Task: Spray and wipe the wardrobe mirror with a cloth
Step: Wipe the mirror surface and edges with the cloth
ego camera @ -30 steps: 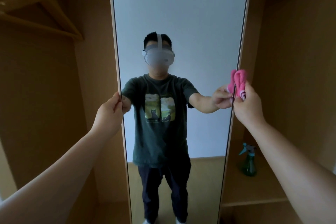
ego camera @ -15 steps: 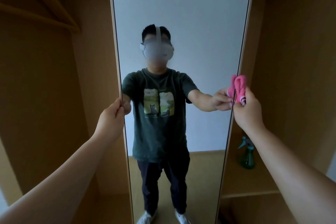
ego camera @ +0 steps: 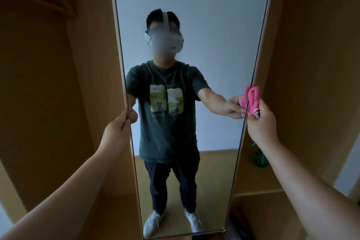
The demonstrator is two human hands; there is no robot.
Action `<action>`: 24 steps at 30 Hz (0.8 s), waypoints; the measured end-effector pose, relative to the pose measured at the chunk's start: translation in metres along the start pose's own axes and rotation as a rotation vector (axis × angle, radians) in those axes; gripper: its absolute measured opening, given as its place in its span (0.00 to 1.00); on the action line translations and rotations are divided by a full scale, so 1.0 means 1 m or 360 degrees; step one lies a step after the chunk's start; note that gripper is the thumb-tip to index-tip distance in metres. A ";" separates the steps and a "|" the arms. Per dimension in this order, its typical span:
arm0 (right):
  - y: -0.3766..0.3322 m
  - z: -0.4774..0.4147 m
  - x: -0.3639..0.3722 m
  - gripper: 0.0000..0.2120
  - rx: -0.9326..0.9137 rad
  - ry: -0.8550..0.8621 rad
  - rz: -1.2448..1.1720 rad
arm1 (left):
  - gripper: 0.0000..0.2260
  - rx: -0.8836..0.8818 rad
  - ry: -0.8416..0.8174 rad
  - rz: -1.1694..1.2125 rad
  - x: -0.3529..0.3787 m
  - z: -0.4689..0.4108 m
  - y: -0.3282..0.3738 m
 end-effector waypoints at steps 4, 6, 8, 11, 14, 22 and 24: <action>0.007 0.009 0.004 0.23 0.0060 -0.0008 -0.0002 | 0.16 -0.0033 -0.0002 -0.0092 0.001 0.009 -0.011; 0.010 0.012 0.007 0.23 0.0070 -0.0027 0.0017 | 0.17 -0.0040 0.0001 -0.0105 0.002 0.014 -0.017; 0.013 0.015 0.009 0.23 0.0072 -0.0049 0.0040 | 0.17 -0.0066 -0.0007 -0.0116 0.003 0.020 -0.022; 0.018 0.018 0.012 0.22 0.0078 -0.0070 0.0060 | 0.18 -0.0109 -0.0030 -0.0169 0.003 0.030 -0.032; 0.024 0.023 0.015 0.22 0.0089 -0.0080 0.0068 | 0.19 -0.0183 -0.0045 -0.0188 0.001 0.045 -0.046; 0.039 0.033 0.025 0.23 0.0148 -0.0159 0.0114 | 0.14 -0.0256 0.0026 -0.0275 -0.006 0.090 -0.079; 0.043 0.035 0.027 0.23 0.0161 -0.0176 0.0124 | 0.10 -0.0311 -0.0007 -0.0285 -0.007 0.098 -0.089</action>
Point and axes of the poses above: each hand's wrist, its own z-axis away from the middle knuckle, its own x-axis out of the palm, y = z × x, the point moved 6 cm from there along -z, towards the middle knuckle, and after that the axes turned 13 degrees about z, right-handed, at the moved point
